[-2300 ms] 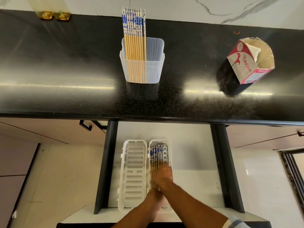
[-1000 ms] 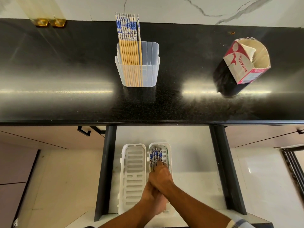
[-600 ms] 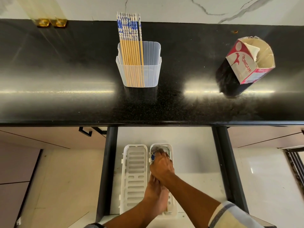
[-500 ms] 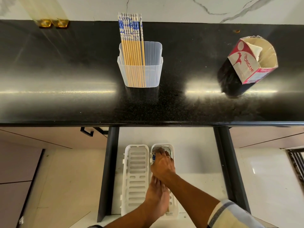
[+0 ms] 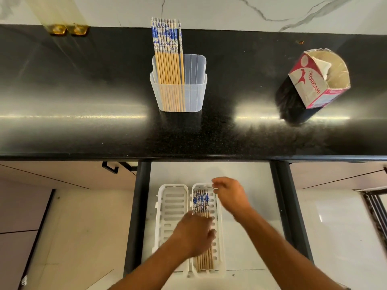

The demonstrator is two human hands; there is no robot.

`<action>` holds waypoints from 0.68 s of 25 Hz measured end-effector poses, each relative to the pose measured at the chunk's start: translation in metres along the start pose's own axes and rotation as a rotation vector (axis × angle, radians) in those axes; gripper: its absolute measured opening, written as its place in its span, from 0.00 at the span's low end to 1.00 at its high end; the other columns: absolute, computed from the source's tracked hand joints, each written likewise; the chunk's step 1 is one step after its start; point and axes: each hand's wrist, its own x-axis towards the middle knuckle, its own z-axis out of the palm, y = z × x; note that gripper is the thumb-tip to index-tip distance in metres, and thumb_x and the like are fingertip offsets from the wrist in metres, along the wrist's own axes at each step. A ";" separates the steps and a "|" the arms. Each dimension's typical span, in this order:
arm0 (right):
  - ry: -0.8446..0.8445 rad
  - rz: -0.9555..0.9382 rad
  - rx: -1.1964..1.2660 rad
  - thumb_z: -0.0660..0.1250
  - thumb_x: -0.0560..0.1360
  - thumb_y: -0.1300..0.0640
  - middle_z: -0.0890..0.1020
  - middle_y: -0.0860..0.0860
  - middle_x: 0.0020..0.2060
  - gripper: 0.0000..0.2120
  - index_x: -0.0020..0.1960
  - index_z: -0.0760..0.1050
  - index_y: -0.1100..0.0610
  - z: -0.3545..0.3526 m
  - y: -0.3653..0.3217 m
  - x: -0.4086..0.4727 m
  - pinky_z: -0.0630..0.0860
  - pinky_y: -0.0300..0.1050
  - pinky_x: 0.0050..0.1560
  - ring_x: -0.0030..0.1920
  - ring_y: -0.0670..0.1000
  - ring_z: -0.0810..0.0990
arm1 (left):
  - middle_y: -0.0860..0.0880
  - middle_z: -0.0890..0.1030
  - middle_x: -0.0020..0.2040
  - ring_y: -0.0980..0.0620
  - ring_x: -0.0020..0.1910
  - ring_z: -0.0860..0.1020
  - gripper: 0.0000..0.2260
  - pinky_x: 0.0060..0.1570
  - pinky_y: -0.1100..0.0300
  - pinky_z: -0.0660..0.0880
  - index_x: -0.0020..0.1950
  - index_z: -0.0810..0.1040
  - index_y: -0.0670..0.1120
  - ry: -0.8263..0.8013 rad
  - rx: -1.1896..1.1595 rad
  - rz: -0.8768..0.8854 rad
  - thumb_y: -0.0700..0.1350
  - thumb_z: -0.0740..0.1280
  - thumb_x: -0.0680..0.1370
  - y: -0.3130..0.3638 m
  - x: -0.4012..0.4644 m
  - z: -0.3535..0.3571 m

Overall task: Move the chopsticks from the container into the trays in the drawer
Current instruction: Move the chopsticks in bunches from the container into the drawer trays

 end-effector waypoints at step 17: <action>0.200 -0.497 0.312 0.66 0.79 0.62 0.84 0.51 0.44 0.11 0.60 0.81 0.57 -0.100 -0.311 0.092 0.84 0.44 0.47 0.44 0.52 0.85 | 0.48 0.80 0.67 0.51 0.63 0.79 0.19 0.59 0.61 0.72 0.72 0.74 0.47 1.061 -0.540 -0.069 0.47 0.65 0.81 -0.082 0.034 -0.396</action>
